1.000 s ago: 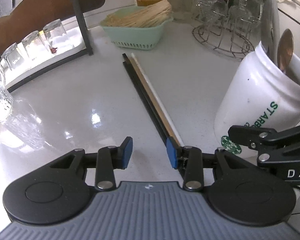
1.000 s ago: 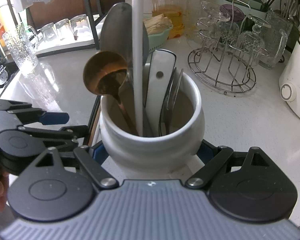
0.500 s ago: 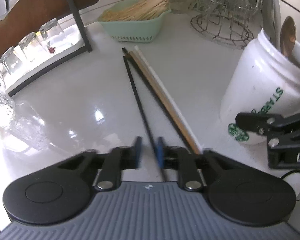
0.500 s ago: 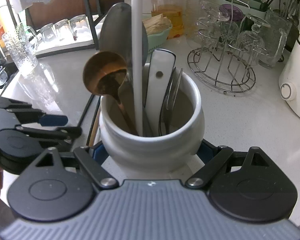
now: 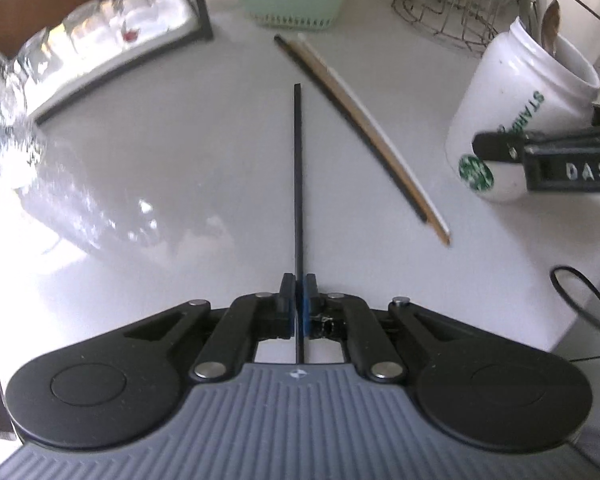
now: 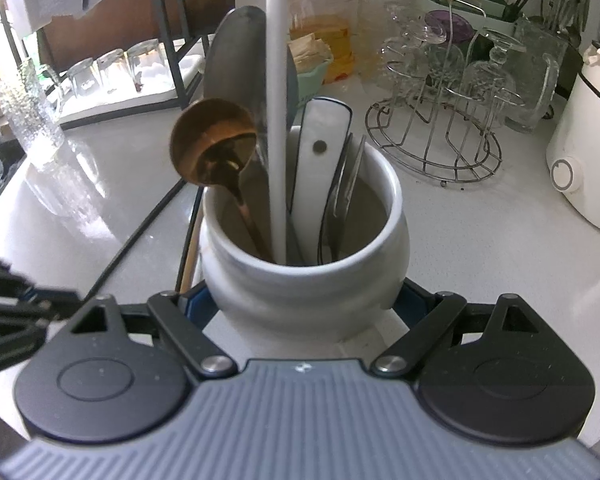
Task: Organize utensils
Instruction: 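Lift the black chopstick with the left tool toward the white jar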
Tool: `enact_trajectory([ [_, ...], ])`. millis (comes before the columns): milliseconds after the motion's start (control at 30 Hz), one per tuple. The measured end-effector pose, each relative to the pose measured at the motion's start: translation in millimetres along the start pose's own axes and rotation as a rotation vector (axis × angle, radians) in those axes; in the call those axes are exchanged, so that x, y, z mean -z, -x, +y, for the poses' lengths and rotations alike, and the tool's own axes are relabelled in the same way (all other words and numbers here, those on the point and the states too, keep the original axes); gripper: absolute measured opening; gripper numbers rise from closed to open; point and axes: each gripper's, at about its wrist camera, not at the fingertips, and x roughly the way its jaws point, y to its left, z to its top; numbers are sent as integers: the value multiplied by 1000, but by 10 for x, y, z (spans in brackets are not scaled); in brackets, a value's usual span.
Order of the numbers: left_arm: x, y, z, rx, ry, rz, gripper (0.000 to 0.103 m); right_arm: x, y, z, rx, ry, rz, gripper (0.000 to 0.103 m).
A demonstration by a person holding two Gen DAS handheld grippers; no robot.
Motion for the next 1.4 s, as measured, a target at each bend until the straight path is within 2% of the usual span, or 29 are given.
enact_trajectory([
  [167, -2, 79, 124, 15, 31, -1, 5, -4, -10, 59, 21, -28, -1, 91],
  [333, -163, 85, 202, 60, 59, -37, 7, -12, -24, 96, 38, -46, -4, 91],
  [433, -334, 19, 208, 72, 36, -64, 11, -16, -33, 116, 46, -55, -4, 91],
  [767, -844, -246, 232, 105, -47, -138, 12, -20, -43, 170, 73, -90, -4, 91],
  [1000, -959, -491, 171, 117, -81, -124, 11, -11, -41, 191, 88, -112, -12, 91],
  [1100, -969, -515, 108, 98, -113, -139, 12, -15, -42, 197, 93, -119, -10, 91],
  [1400, -1154, -603, 104, 82, -83, -113, 12, -23, -53, 203, 95, -121, -11, 91],
])
